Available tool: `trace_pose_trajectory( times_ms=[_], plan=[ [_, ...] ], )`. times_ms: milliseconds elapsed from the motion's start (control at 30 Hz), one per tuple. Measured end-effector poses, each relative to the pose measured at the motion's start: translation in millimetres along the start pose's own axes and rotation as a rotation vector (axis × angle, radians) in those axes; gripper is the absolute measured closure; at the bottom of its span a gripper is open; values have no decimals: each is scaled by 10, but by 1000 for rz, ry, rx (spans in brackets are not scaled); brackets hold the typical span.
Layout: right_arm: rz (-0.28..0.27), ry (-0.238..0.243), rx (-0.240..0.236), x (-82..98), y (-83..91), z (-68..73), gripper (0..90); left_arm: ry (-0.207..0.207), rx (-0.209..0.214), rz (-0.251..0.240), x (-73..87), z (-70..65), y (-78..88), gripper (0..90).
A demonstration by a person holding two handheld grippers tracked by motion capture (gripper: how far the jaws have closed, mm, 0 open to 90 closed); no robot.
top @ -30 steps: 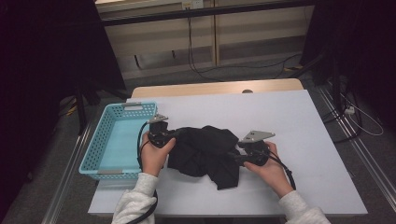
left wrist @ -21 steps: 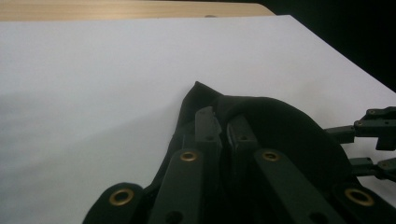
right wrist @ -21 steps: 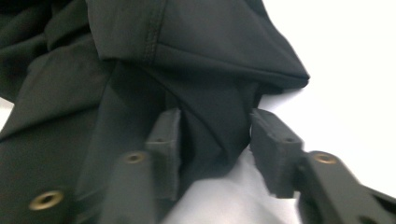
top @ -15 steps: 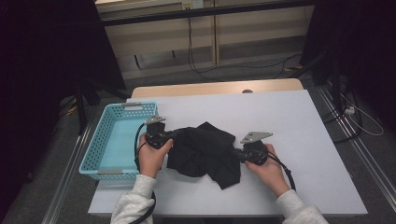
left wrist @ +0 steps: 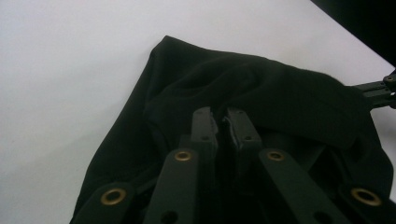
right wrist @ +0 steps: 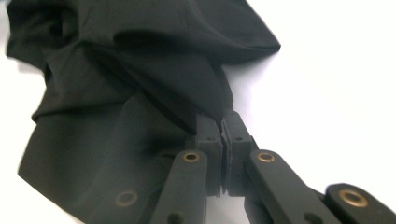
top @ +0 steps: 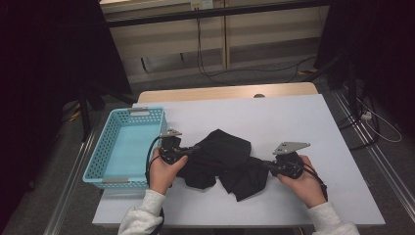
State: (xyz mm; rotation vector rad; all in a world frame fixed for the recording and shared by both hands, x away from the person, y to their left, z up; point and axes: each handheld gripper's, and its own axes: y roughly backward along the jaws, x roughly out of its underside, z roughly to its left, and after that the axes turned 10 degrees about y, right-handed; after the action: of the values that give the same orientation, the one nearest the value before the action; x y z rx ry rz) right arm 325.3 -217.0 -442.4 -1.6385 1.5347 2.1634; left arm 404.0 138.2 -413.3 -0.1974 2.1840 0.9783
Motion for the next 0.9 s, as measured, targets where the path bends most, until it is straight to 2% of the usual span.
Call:
trace_pose_trajectory(
  times_ms=[133, 200, 300, 367, 467, 567, 600, 700, 767, 800, 833, 900],
  plan=[
    [48, 28, 37, 54, -34, -19, 883, -22, -3, -9, -24, -39, 21, 767],
    [50, 20, 59, 62, -9, -58, 883, -22, 1, -15, -31, -55, 22, 743],
    [59, 22, 114, 76, 71, -148, 883, -33, 0, -23, -38, -63, 10, 650],
    [65, -1, 162, 111, 128, -233, 882, -38, -7, -20, -34, -65, -9, 594],
    [94, -17, 219, 164, 198, -323, 882, -42, -14, -13, -26, -65, -40, 543],
    [140, 15, 277, 210, 244, -393, 883, -48, -25, -16, -25, -68, -53, 507],
    [143, 2, 290, 233, 261, -427, 882, -50, -29, -19, -27, -65, -51, 497],
    [138, -42, 308, 310, 313, -523, 880, -50, -44, -22, -30, -43, -45, 455],
    [105, -68, 289, 324, 322, -530, 871, -47, -50, -24, -30, -33, -49, 444],
    [92, -61, 279, 316, 320, -527, 860, -49, -56, -24, -31, -27, -50, 432],
    [84, -59, 267, 297, 317, -517, 838, -49, -62, -26, -32, -22, -51, 421],
    [66, -56, 260, 252, 312, -497, 724, -48, -71, -35, -33, -19, -53, 394]
  ],
)
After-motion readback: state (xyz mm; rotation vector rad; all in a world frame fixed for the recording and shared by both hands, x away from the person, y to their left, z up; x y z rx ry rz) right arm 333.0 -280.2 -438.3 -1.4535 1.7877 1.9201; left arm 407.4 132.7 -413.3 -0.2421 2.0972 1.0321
